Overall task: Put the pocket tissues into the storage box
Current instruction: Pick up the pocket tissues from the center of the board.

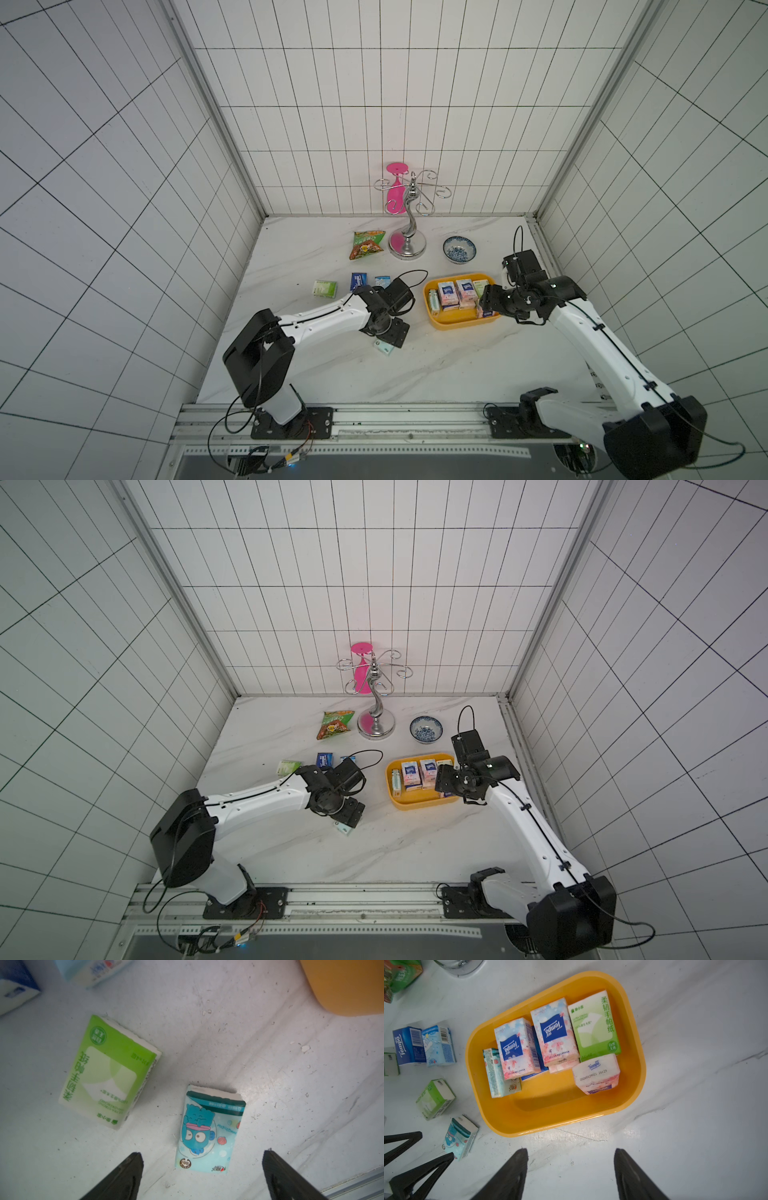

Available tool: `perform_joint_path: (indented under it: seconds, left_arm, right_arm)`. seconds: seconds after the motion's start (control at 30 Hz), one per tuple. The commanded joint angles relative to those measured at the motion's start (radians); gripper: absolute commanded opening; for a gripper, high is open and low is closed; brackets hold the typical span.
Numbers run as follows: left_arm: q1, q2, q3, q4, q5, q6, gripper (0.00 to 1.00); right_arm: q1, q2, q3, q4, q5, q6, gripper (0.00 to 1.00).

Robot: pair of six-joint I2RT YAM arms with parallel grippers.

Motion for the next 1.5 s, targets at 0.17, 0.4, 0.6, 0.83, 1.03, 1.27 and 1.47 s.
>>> perform_joint_path:
  seconds: [0.17,0.4,0.6,0.83,1.03,1.27,1.47]
  left_arm:
    - [-0.013,0.083,-0.015,0.132,0.041,0.018,0.87]
    - [-0.024,0.141,-0.013,0.157,0.013,0.036,0.85]
    - [-0.024,0.171,-0.032,0.182,0.008,0.026,0.72]
    - [-0.024,0.178,-0.029,0.177,-0.005,0.031,0.42]
    - [-0.024,0.134,0.007,0.114,-0.027,-0.028,0.42]
    - [-0.024,0.000,0.119,0.072,-0.011,-0.202,0.43]
    - [-0.043,-0.071,0.210,0.154,-0.018,-0.294,0.45]
  right_arm:
    - [-0.007,-0.072,-0.043,-0.013,0.028,0.032,0.70]
    - [-0.007,-0.054,-0.045,-0.028,0.027,0.025,0.70]
    - [-0.008,-0.057,-0.055,-0.033,0.048,0.018,0.70]
    - [-0.011,-0.070,-0.081,-0.035,0.074,0.013,0.70]
    - [-0.047,-0.036,-0.084,-0.026,0.100,-0.024,0.70]
    - [-0.193,0.029,-0.080,0.038,0.045,-0.066,0.70]
    - [-0.327,0.106,-0.048,0.083,-0.063,-0.091,0.70]
